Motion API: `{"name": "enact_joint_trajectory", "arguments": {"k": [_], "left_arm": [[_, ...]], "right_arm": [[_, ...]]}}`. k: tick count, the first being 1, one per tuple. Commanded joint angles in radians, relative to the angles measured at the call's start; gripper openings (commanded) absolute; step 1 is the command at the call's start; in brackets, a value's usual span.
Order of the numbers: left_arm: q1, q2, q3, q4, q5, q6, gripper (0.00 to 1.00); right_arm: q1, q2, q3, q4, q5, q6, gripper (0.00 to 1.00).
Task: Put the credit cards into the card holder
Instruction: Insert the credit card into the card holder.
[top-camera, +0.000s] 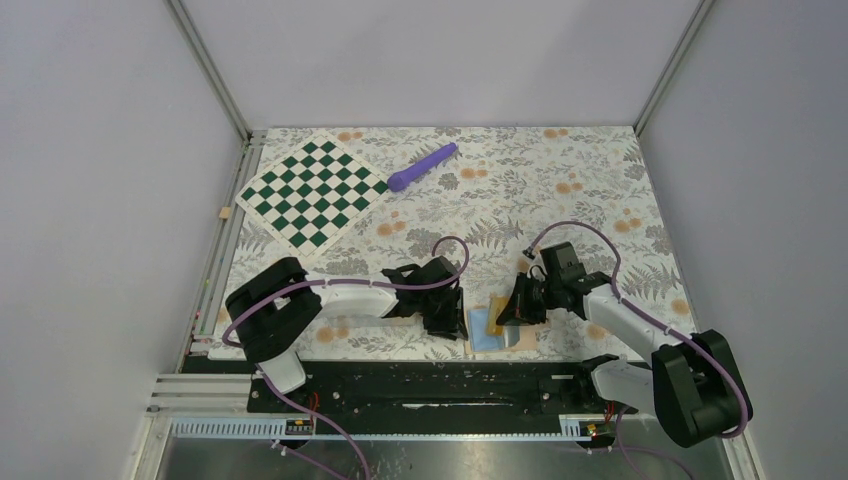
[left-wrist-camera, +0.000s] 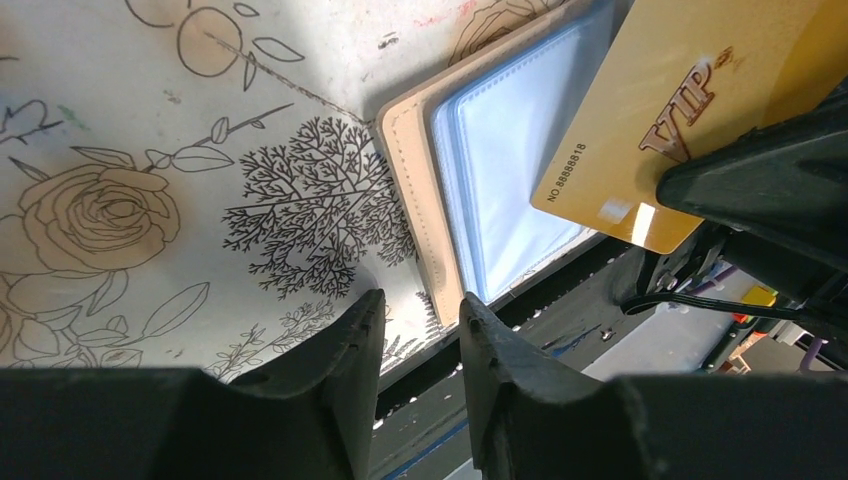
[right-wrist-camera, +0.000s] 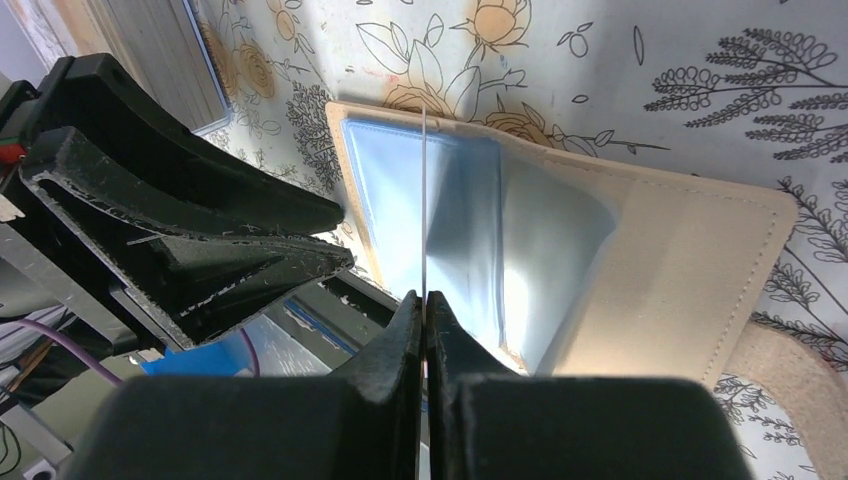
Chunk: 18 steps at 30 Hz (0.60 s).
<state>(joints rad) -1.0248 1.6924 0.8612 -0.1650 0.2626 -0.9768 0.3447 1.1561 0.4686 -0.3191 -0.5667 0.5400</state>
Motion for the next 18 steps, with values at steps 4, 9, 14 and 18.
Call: {"name": "enact_joint_trajectory", "arguments": {"k": [4, 9, 14, 18], "left_arm": [[-0.003, 0.014, 0.044, -0.047, -0.025, 0.032, 0.31], [-0.003, 0.022, 0.046, -0.036, -0.016, 0.033, 0.3], [-0.004, 0.036, 0.06, -0.032, -0.002, 0.034, 0.3], [-0.003, 0.038, 0.059, -0.034, -0.002, 0.036, 0.3]], "right_arm": [[-0.004, -0.076, 0.042, -0.101, 0.158, -0.015, 0.0], [-0.003, -0.102, 0.032, -0.123, 0.216, 0.002, 0.0], [-0.004, -0.023, 0.044, -0.114, 0.159, -0.022, 0.0], [-0.004, -0.014, 0.047, -0.123, 0.171, -0.024, 0.0]]}}
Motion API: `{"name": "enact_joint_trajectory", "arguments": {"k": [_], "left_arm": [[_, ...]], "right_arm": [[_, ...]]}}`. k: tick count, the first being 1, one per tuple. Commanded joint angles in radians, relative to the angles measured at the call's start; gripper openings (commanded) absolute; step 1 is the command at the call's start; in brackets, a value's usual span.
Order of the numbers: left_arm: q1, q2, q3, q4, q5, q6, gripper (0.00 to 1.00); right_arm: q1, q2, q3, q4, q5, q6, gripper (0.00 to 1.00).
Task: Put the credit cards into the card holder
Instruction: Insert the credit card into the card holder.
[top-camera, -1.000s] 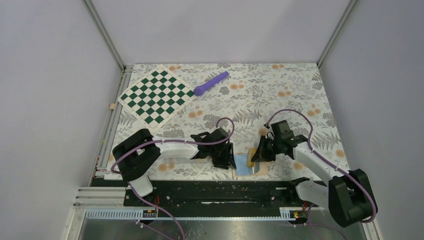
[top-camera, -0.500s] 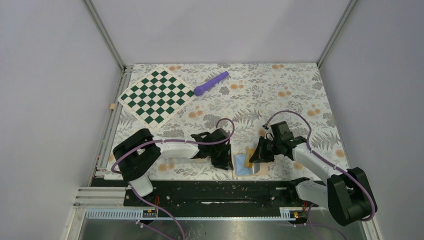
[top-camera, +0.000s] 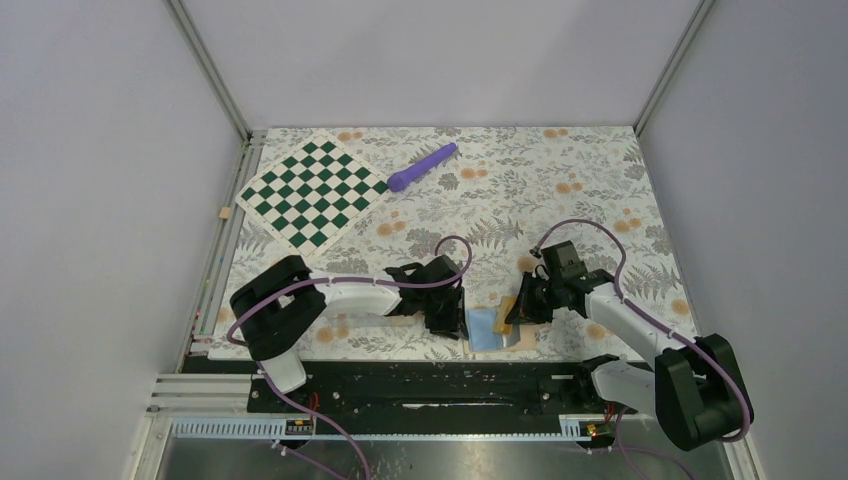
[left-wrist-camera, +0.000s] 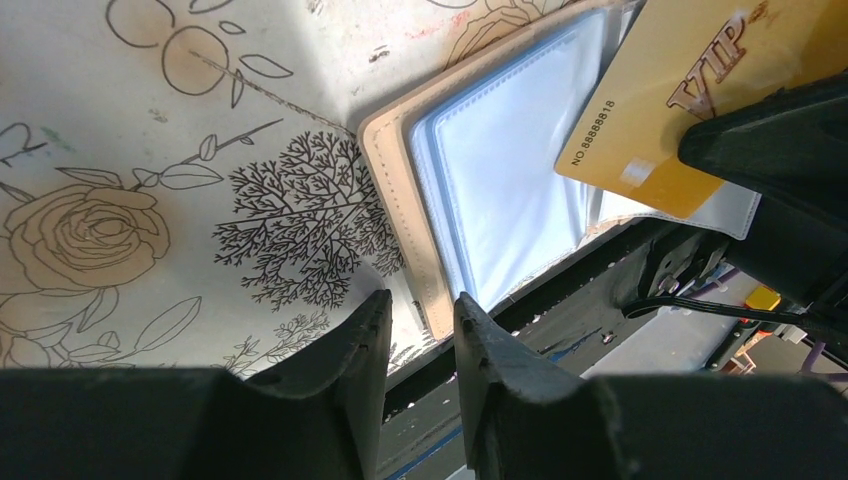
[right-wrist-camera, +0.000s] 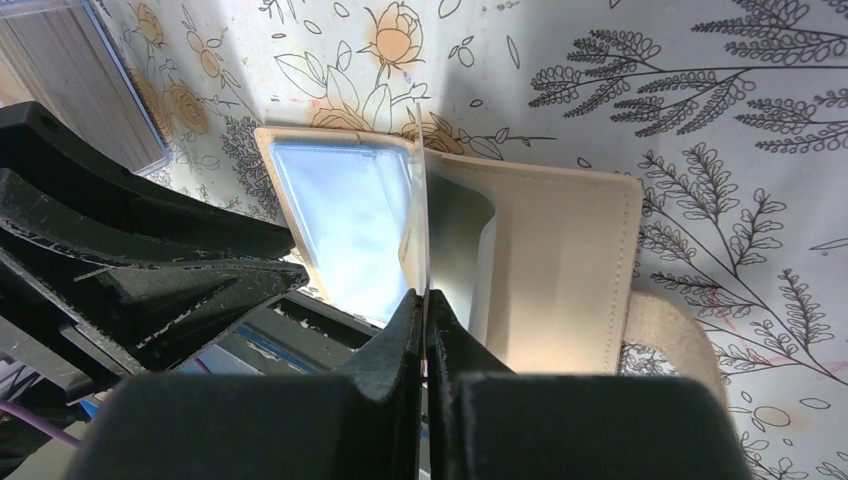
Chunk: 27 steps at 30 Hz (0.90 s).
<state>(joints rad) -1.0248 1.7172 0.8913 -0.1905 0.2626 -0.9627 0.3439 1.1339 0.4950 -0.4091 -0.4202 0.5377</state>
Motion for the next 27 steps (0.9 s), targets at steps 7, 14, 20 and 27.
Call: {"name": "enact_joint_trajectory", "arguments": {"k": [7, 14, 20, 27], "left_arm": [[-0.003, 0.026, 0.028, -0.01, 0.002, 0.023, 0.28], [-0.003, 0.036, 0.034, -0.01, 0.014, 0.03, 0.28], [-0.003, 0.041, 0.025, -0.012, 0.015, 0.026, 0.27], [-0.003, 0.017, 0.0, -0.031, -0.01, 0.027, 0.25]], "right_arm": [[-0.003, -0.089, 0.014, -0.057, 0.102, -0.008, 0.0], [-0.003, -0.005, 0.027, -0.032, 0.029, -0.03, 0.0], [-0.003, 0.02, -0.001, 0.032, -0.055, -0.014, 0.0], [-0.003, 0.075, -0.03, 0.121, -0.15, 0.02, 0.0]]}}
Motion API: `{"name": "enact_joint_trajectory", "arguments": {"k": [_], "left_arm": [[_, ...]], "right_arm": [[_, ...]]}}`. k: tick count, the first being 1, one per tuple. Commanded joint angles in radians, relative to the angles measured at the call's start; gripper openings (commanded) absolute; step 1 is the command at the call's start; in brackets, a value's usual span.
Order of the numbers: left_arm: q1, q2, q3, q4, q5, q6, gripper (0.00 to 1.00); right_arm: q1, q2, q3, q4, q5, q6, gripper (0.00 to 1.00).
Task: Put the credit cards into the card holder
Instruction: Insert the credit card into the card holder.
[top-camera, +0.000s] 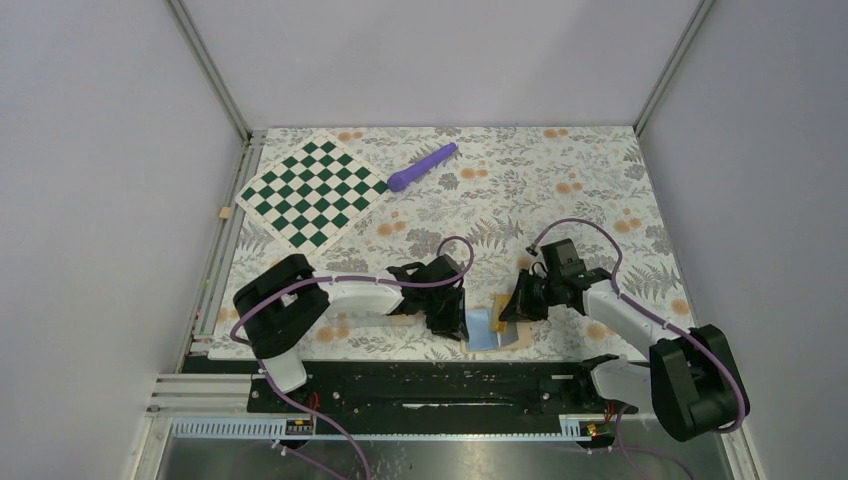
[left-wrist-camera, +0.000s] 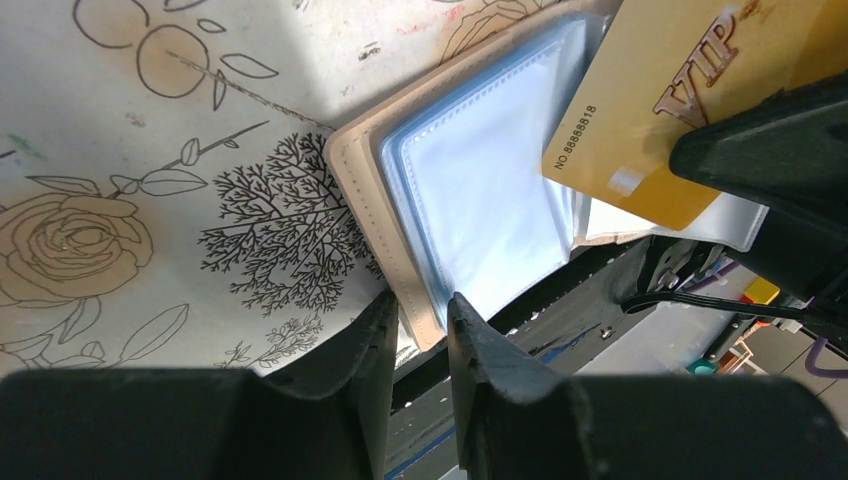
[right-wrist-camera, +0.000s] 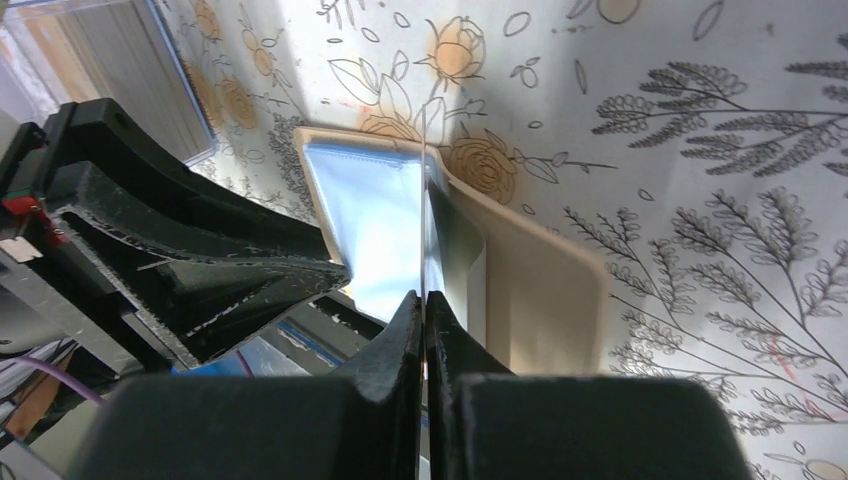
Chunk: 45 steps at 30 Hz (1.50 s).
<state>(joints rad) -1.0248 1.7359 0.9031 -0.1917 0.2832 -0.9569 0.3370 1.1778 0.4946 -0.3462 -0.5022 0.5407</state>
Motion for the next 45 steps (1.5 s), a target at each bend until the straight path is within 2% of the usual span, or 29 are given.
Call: {"name": "enact_joint_trajectory", "arguments": {"k": [1, 10, 14, 22, 34, 45], "left_arm": [[-0.003, -0.007, -0.013, -0.041, -0.041, 0.022, 0.25], [0.01, -0.035, -0.007, -0.137, -0.117, 0.045, 0.11], [0.021, -0.041, -0.004, -0.164, -0.137, 0.057, 0.08], [0.032, -0.051, 0.004, -0.204, -0.171, 0.072, 0.07], [0.031, -0.021, 0.015, -0.201, -0.149, 0.081, 0.05], [0.031, -0.013, 0.021, -0.179, -0.123, 0.077, 0.03]], "right_arm": [[0.004, 0.036, -0.031, 0.064, -0.074, 0.02, 0.0], [0.004, 0.098, -0.043, 0.13, -0.158, 0.036, 0.0], [0.004, 0.094, -0.05, 0.134, -0.166, 0.04, 0.0], [0.004, 0.109, -0.041, 0.145, -0.211, 0.033, 0.0], [0.004, 0.145, -0.021, 0.143, -0.212, 0.017, 0.0], [0.004, 0.143, -0.029, 0.071, -0.224, 0.016, 0.0]]}}
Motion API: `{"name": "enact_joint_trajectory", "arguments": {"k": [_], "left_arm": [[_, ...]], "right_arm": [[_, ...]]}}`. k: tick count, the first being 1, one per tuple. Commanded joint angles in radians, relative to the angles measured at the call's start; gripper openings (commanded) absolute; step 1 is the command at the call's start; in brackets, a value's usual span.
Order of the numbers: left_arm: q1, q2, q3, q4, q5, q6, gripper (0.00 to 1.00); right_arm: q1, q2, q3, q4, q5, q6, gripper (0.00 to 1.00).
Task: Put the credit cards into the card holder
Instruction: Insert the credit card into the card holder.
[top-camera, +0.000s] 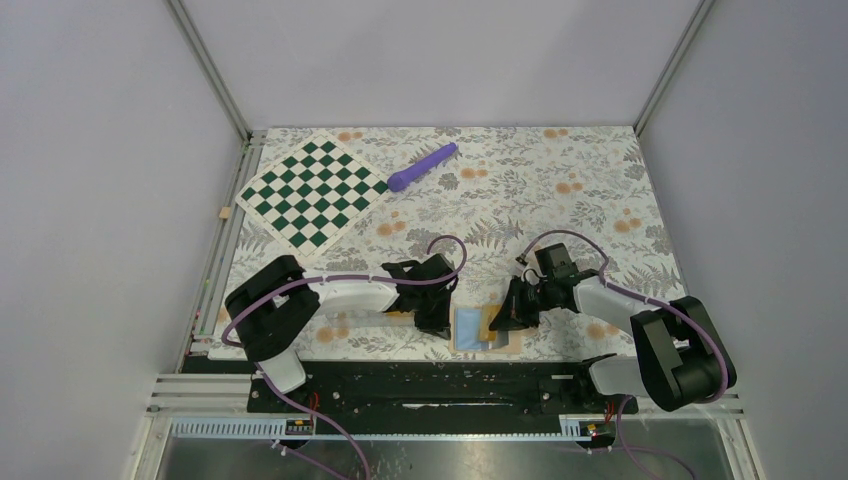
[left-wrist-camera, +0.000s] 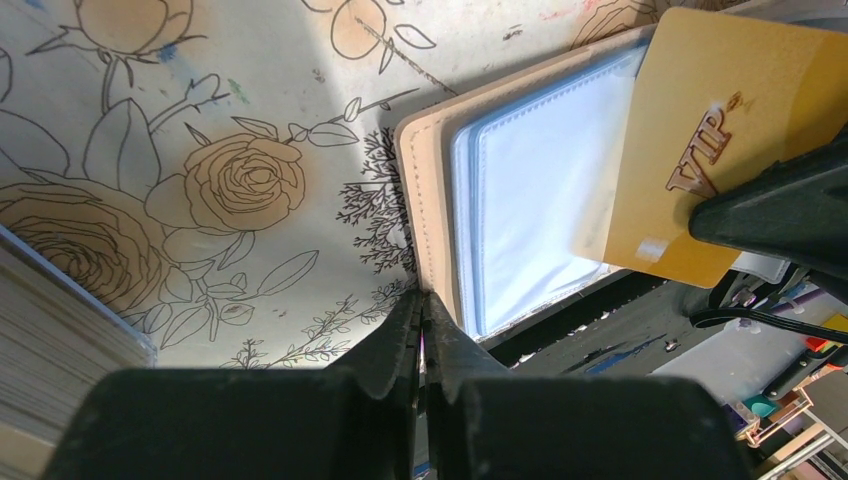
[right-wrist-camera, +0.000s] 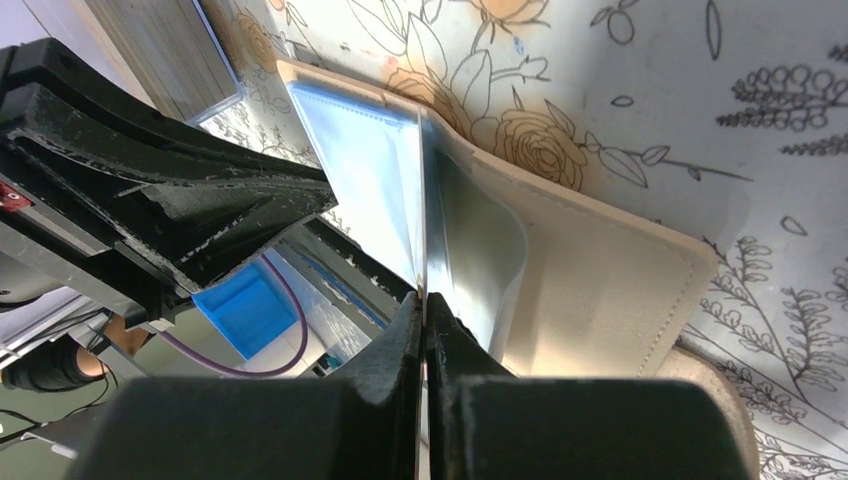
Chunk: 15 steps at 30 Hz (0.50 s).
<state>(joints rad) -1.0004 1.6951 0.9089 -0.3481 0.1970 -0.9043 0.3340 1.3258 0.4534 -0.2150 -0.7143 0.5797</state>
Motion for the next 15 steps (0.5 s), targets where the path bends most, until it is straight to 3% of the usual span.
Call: {"name": "enact_joint_trajectory", "arguments": {"k": [1, 15], "left_arm": [[0.006, 0.029, 0.016, -0.022, -0.034, 0.025, 0.03], [0.006, 0.038, 0.016, -0.015, -0.018, 0.031, 0.0]], "right_arm": [[0.007, -0.005, 0.013, -0.065, -0.018, -0.025, 0.0], [0.008, 0.082, 0.01, -0.067, -0.091, -0.062, 0.0]]}}
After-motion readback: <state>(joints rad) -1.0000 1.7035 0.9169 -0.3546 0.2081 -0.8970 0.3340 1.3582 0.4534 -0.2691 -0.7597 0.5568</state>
